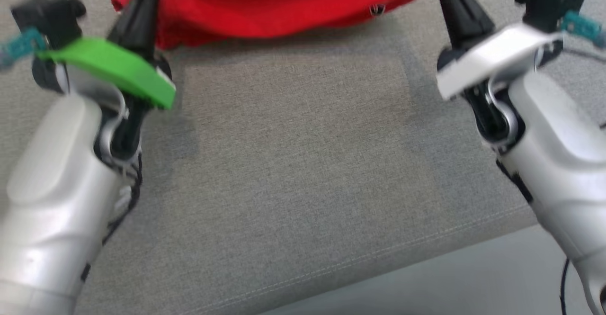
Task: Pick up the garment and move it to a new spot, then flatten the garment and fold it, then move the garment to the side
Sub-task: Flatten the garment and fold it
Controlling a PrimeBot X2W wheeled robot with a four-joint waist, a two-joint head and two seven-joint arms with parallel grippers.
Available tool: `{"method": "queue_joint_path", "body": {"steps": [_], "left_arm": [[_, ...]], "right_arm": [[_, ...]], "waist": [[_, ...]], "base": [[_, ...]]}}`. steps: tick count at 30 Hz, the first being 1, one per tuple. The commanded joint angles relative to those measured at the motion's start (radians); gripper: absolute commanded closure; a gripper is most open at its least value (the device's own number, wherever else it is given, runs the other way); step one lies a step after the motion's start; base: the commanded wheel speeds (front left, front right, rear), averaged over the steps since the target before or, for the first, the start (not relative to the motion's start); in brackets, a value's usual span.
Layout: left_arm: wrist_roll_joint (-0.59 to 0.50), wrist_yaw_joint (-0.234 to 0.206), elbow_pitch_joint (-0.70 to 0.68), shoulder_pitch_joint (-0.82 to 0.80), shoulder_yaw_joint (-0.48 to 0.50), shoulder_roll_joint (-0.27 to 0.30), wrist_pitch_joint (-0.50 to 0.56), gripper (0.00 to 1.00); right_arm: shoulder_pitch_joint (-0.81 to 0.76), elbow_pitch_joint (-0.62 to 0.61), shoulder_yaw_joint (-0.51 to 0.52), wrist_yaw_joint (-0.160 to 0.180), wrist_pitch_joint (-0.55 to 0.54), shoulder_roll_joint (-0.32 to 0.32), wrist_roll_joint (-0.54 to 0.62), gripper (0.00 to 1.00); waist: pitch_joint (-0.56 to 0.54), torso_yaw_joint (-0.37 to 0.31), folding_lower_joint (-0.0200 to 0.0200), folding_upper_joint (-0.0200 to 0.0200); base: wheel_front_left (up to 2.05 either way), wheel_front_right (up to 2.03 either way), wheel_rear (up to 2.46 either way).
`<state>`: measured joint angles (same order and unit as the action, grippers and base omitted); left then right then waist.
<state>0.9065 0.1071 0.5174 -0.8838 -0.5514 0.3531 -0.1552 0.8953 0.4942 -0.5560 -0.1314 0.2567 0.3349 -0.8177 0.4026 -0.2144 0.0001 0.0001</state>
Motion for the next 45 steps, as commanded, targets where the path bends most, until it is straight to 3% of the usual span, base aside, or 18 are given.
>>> {"method": "queue_joint_path", "body": {"steps": [1, 9, 19, 28, 37, 45], "left_arm": [[-0.001, 0.003, -0.029, 0.060, -0.008, 0.011, -0.012, 1.00], [-0.018, -0.065, -0.201, 0.360, -0.062, 0.021, -0.062, 1.00], [-0.027, -0.123, -0.246, 0.622, -0.090, 0.052, -0.093, 1.00], [-0.020, -0.192, -0.356, 0.877, -0.017, 0.061, -0.111, 1.00], [-0.019, -0.221, -0.509, 1.018, 0.023, 0.050, -0.107, 1.00], [0.029, -0.228, -0.496, 0.936, 0.031, -0.013, -0.074, 1.00]], "right_arm": [[-0.059, -0.033, 0.003, 0.001, -0.003, 0.024, -0.015, 1.00], [-0.416, -0.221, 0.097, 0.001, -0.031, 0.106, 0.000, 1.00], [-0.767, -0.427, 0.214, 0.001, -0.155, 0.060, 0.076, 1.00], [-1.032, -0.660, 0.356, 0.001, -0.304, -0.012, 0.150, 1.00], [-1.112, -0.775, 0.434, 0.001, -0.397, -0.081, 0.193, 1.00], [-1.017, -0.704, 0.462, 0.001, -0.420, -0.085, 0.207, 1.00]], "waist": [[-0.034, 0.029, -0.0001, -0.0001], [-0.112, 0.079, -0.0001, -0.0001], [-0.232, 0.080, -0.0001, -0.0001], [-0.313, 0.067, -0.0001, -0.0001], [-0.318, 0.095, -0.0001, -0.0001], [-0.304, 0.149, -0.0001, -0.0001]], "base": [[0.00, 0.00, 0.00], [0.00, 0.00, 0.00], [0.00, 0.00, 0.00], [0.00, 0.00, 0.00], [0.00, 0.00, 0.00], [0.00, 0.00, 0.00]]}}
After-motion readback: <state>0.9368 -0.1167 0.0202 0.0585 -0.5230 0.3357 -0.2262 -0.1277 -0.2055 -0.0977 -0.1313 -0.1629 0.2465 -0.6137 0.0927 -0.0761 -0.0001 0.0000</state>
